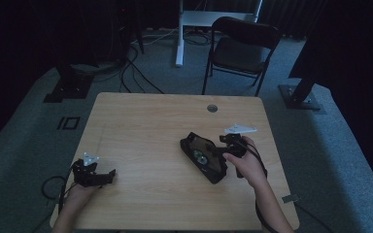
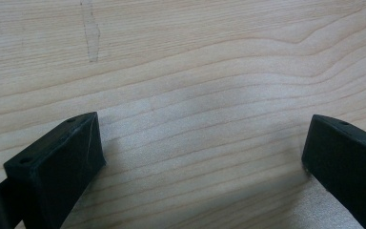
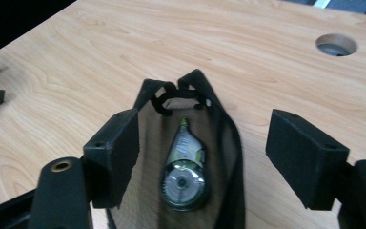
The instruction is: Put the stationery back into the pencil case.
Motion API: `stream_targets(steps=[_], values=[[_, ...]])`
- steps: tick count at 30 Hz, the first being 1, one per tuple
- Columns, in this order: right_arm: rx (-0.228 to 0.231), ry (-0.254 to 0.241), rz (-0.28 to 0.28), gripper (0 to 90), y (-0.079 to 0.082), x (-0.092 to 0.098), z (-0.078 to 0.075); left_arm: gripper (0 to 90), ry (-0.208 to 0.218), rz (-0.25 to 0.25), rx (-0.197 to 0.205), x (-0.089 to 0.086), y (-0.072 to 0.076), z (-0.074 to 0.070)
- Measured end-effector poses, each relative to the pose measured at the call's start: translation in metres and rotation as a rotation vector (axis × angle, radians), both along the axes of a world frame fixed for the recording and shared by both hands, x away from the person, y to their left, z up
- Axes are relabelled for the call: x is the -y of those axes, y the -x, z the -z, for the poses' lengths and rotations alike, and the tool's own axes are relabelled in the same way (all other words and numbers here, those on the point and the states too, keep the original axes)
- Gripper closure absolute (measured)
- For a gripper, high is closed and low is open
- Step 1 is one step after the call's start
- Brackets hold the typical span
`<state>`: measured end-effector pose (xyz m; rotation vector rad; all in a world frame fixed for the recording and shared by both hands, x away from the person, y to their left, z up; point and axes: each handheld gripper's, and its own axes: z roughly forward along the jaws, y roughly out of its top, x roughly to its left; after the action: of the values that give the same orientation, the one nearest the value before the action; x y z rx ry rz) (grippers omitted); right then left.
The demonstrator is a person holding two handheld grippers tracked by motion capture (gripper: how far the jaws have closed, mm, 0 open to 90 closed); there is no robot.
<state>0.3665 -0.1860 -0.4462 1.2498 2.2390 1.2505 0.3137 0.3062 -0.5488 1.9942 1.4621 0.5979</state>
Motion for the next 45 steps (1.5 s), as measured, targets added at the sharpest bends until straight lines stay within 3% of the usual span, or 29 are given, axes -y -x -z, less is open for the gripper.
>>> stream_targets(steps=[4,7,13,18,28,42,45], values=[[0.049,0.011,0.005,22.9,0.002,0.01,0.002,0.2,0.0,0.0,0.0,0.0,0.0,0.0],[0.013,-0.014,0.02,24.0,0.003,0.016,0.005,0.2,0.0,0.0,0.0,0.0,0.0,0.0],[0.037,-0.034,0.076,20.2,0.005,0.033,0.011,0.2,0.0,0.0,0.0,0.0,0.0,0.0],[0.018,-0.05,0.094,19.4,0.008,0.045,0.016,0.2,0.0,0.001,0.0,0.0,0.0,0.0],[0.002,-0.029,0.188,17.9,0.013,0.075,0.04,0.2,-0.001,0.001,0.0,0.0,0.0,0.0],[0.001,0.034,0.239,15.9,0.02,0.088,0.066,0.2,-0.001,0.001,0.001,0.0,0.0,0.0],[0.006,0.067,0.239,15.9,0.022,0.092,0.072,0.2,-0.001,0.002,0.001,0.0,0.0,0.0]])
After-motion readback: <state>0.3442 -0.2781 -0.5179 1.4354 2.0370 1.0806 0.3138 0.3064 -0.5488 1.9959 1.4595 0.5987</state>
